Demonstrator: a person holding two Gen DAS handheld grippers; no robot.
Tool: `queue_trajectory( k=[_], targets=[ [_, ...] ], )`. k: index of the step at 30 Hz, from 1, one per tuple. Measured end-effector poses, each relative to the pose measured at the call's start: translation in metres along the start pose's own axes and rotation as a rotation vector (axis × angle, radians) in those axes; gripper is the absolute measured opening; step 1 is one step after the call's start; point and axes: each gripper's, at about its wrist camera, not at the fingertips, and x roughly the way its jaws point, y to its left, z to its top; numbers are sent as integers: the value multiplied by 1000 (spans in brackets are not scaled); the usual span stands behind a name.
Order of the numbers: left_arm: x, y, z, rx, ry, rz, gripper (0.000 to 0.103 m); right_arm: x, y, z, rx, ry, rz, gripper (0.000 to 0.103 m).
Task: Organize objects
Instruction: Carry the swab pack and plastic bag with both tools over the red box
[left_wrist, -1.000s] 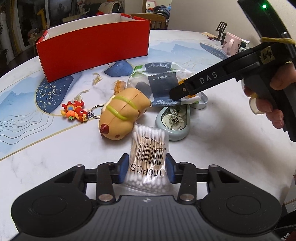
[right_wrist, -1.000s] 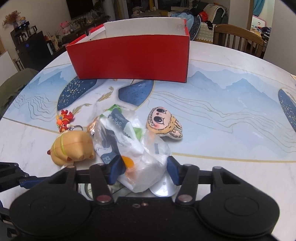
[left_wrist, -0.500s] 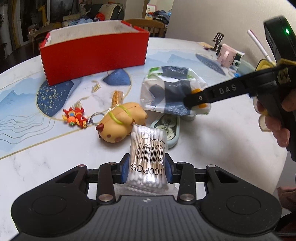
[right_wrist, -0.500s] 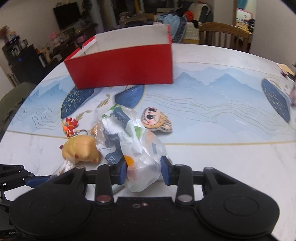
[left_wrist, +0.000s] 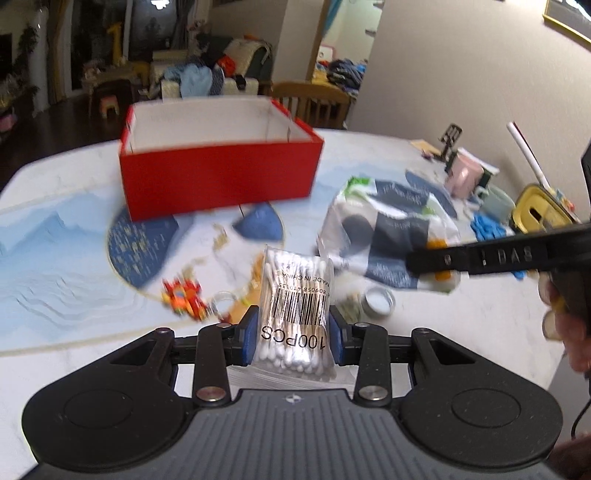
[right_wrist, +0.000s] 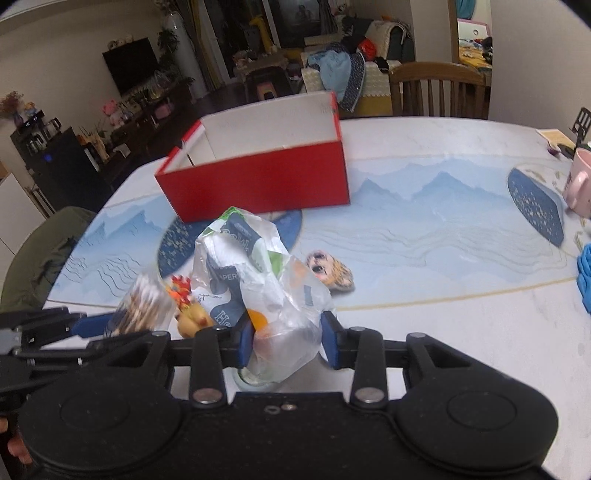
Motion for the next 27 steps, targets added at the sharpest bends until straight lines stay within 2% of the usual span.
queue_trajectory(
  k=[9,27],
  targets=[
    [-10,9,44,-8,-82,41,36,-8,11,37,-23,-74,18,36],
    [13,27,134,-19,-178,109,36,10,13,118,-48,-168,24,37]
  ],
)
